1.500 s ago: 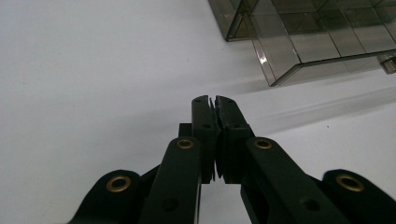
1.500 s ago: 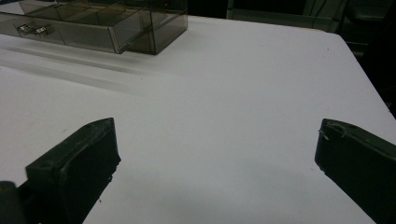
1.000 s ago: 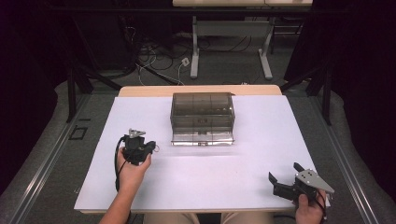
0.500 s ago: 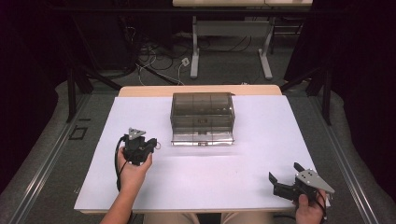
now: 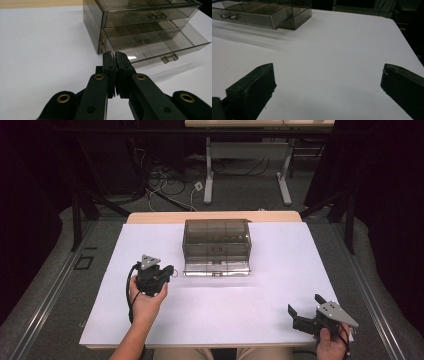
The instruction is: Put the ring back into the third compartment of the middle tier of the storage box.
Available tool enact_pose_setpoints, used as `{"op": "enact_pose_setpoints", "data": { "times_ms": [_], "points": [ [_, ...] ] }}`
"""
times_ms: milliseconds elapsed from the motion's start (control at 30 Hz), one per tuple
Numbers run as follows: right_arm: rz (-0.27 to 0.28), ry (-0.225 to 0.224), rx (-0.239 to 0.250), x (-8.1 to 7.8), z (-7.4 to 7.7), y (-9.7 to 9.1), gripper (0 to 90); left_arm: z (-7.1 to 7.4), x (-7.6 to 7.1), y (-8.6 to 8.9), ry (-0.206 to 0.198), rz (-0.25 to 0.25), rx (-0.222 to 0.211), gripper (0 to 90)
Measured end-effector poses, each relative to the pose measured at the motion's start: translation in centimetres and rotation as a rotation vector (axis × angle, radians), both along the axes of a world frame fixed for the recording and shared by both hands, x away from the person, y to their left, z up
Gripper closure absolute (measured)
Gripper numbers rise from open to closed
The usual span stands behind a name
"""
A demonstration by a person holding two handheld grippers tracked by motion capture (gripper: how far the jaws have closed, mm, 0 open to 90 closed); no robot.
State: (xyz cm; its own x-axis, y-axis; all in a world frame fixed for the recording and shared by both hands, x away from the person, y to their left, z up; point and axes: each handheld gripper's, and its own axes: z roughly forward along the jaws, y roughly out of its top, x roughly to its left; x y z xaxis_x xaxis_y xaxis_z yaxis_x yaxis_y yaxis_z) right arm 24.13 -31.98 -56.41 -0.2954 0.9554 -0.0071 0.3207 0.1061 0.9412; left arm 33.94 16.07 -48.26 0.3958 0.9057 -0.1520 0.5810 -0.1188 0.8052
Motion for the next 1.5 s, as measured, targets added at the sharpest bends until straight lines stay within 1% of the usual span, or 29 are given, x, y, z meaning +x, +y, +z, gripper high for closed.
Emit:
{"op": "enact_pose_setpoints", "data": {
  "times_ms": [33, 267, 433, 567, 600, 633, 667, 867, 967, 1000, 1100, 1133, 1267, 1333, 1367, 1433, 1467, 1500],
  "points": [
    [0.0, 0.0, -0.001, 0.0, 0.0, 0.0, 0.0, 0.0, 0.0, -0.2, -0.004, 0.0, -0.007, 87.5],
    [0.001, 0.001, 0.0, 0.0, 0.0, 0.0, 0.0, 0.5, 0.1, -0.9, -0.007, -0.019, -0.01, 87.5],
    [0.0, 0.0, 0.001, 0.0, 0.0, 0.0, 0.0, 0.8, 0.3, -1.5, -0.017, -0.029, -0.024, 87.6],
    [0.002, -0.004, 0.004, 0.0, 0.0, 0.0, 0.0, 1.0, 0.4, -2.0, -0.02, -0.04, -0.022, 87.6],
    [0.001, -0.002, 0.003, 0.0, 0.0, 0.0, 0.0, 1.0, 0.4, -2.1, -0.025, -0.04, -0.023, 87.6],
    [-0.002, 0.001, 0.001, 0.0, 0.0, 0.0, 0.0, 1.1, 0.4, -2.2, -0.02, -0.046, -0.021, 87.6],
    [-0.006, 0.002, -0.001, 0.0, 0.0, 0.0, 0.0, 1.1, 0.5, -2.3, -0.027, -0.045, -0.024, 87.5],
    [-0.002, 0.004, -0.003, 0.0, 0.0, 0.0, 0.0, 1.4, 0.7, -3.0, -0.027, -0.059, -0.027, 87.6],
    [0.001, 0.003, 0.001, 0.0, 0.0, -0.1, 0.0, 1.5, 0.8, -3.4, -0.038, -0.063, -0.026, 87.6],
    [0.001, 0.0, 0.001, 0.0, 0.0, -0.1, 0.0, 1.6, 0.8, -3.6, -0.034, -0.063, -0.031, 87.6],
    [0.002, 0.003, -0.005, 0.0, 0.0, -0.1, 0.0, 1.7, 1.0, -4.0, -0.044, -0.067, -0.029, 87.8],
    [-0.002, 0.001, -0.003, 0.0, 0.0, -0.1, 0.0, 1.7, 1.1, -4.1, -0.039, -0.076, -0.022, 87.8],
    [0.001, 0.004, 0.0, 0.0, 0.0, -0.1, 0.0, 1.8, 1.2, -4.6, -0.04, -0.083, -0.026, 87.8],
    [0.001, -0.003, 0.002, 0.1, 0.0, -0.2, 0.0, 1.8, 1.3, -4.8, -0.04, -0.086, -0.028, 87.8],
    [0.001, 0.004, -0.002, 0.1, 0.0, -0.2, 0.0, 1.8, 1.3, -5.0, -0.043, -0.089, -0.028, 87.8],
    [0.002, -0.004, 0.003, 0.1, -0.1, -0.2, 0.0, 1.8, 1.5, -5.3, -0.046, -0.089, -0.03, 87.9],
    [-0.003, 0.001, 0.002, 0.1, 0.0, -0.2, 0.0, 1.9, 1.5, -5.4, -0.038, -0.096, -0.025, 87.9],
    [-0.003, -0.003, 0.003, 0.1, 0.0, -0.2, 0.0, 1.9, 1.6, -5.6, -0.042, -0.098, -0.029, 87.9]
  ]
}}
